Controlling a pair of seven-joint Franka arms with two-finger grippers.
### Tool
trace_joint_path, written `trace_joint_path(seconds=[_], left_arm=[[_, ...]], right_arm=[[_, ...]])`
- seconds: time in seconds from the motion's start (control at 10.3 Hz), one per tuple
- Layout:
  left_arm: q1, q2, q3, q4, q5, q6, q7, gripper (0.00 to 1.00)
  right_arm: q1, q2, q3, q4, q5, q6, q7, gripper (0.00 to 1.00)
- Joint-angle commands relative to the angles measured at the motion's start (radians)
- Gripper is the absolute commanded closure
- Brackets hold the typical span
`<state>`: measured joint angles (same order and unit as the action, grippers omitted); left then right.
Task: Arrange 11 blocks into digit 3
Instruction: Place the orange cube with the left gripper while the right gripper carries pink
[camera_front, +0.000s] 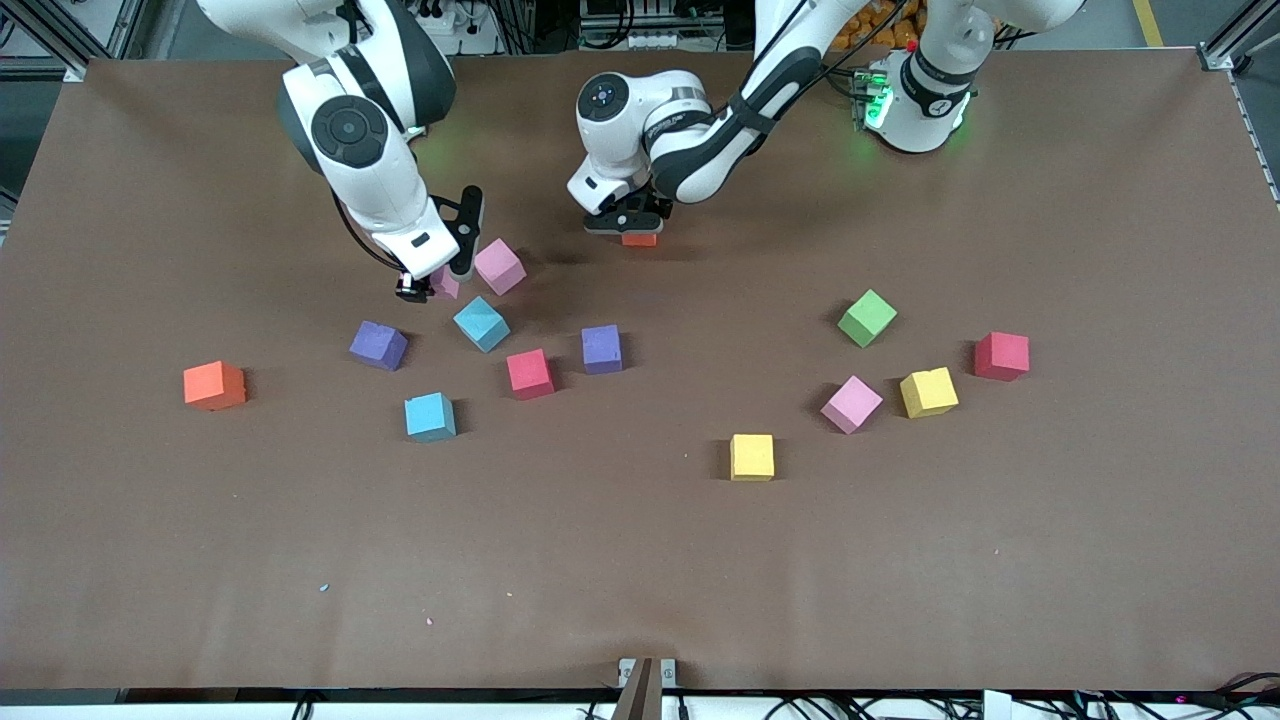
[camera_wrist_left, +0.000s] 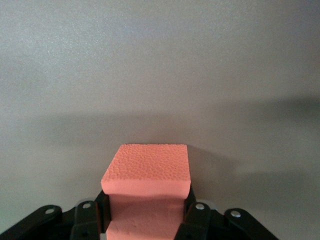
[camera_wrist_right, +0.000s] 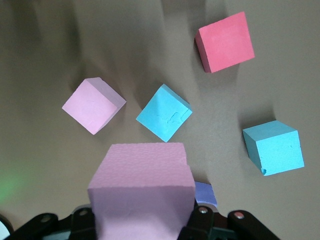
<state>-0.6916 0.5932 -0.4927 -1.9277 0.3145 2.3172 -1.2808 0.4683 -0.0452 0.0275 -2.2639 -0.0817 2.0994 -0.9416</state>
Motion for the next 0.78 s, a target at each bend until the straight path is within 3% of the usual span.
trace_joint_path(seconds=[0.0, 0.1, 0.19, 0.68], left_arm=[[-0.003, 0.026, 0.0, 0.03, 0.066, 0.001, 0.0, 1.0], [0.0, 0.031, 0.0, 0.032, 0.072, 0.001, 0.0, 0.66], [0.001, 0.031, 0.003, 0.032, 0.075, -0.001, 0.0, 0.01], [0.006, -0.019, 0.01, 0.041, 0.069, -0.009, -0.118, 0.0]], right_arm=[[0.01, -0.016, -0.004, -0.016, -0.017, 0.014, -0.011, 0.6], [0.027, -0.015, -0.004, -0.017, -0.017, 0.016, -0.009, 0.6], [0.029, -0.015, -0.004, -0.017, -0.017, 0.014, -0.009, 0.6], [0.029, -0.024, -0.004, -0.017, -0.02, 0.007, -0.012, 0.59]])
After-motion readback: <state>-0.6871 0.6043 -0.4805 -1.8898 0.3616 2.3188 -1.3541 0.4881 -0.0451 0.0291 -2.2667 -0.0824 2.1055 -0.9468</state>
